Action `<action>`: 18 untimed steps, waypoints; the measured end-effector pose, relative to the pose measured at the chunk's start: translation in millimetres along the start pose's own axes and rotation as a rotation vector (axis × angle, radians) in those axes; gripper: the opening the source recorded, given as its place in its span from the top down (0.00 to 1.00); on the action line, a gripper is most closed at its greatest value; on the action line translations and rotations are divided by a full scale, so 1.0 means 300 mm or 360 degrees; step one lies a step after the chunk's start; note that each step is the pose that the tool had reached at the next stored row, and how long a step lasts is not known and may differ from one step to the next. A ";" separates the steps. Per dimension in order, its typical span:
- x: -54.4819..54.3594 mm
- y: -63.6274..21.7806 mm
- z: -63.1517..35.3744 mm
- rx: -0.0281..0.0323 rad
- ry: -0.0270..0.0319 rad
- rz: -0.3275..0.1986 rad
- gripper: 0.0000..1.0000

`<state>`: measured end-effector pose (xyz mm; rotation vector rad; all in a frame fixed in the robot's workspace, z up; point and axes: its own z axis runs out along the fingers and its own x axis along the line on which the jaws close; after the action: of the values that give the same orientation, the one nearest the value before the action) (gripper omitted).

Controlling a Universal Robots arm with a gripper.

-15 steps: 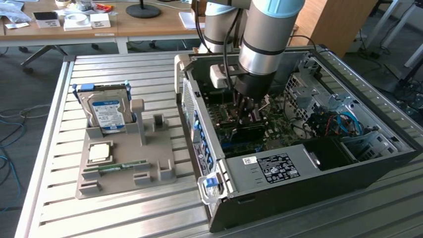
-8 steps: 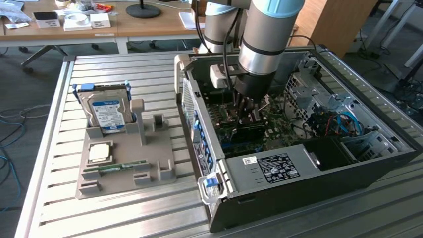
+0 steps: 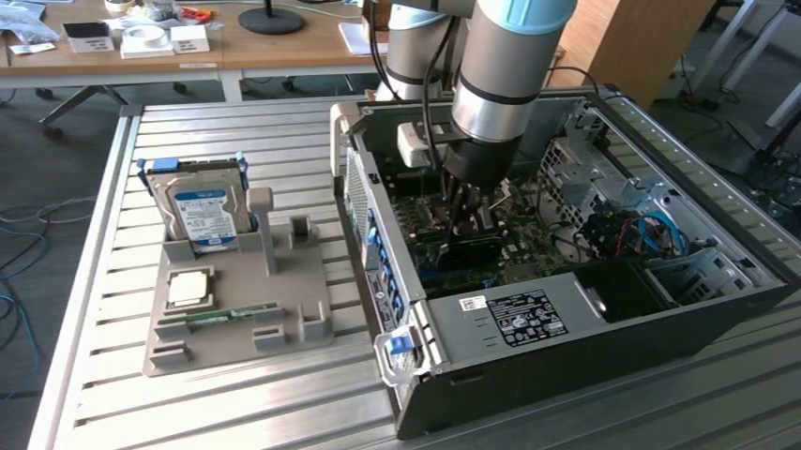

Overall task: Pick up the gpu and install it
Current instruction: 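Press down on the gpu until it lock into place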

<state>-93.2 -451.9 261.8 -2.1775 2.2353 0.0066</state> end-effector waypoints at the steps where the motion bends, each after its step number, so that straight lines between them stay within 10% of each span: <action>1: 0.000 0.000 0.000 0.00001 0.00000 0.0000 0.89; 18: 0.000 0.004 0.004 -0.00002 0.00004 0.0000 0.89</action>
<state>-94.4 -451.9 260.5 -2.1778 2.2353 0.0065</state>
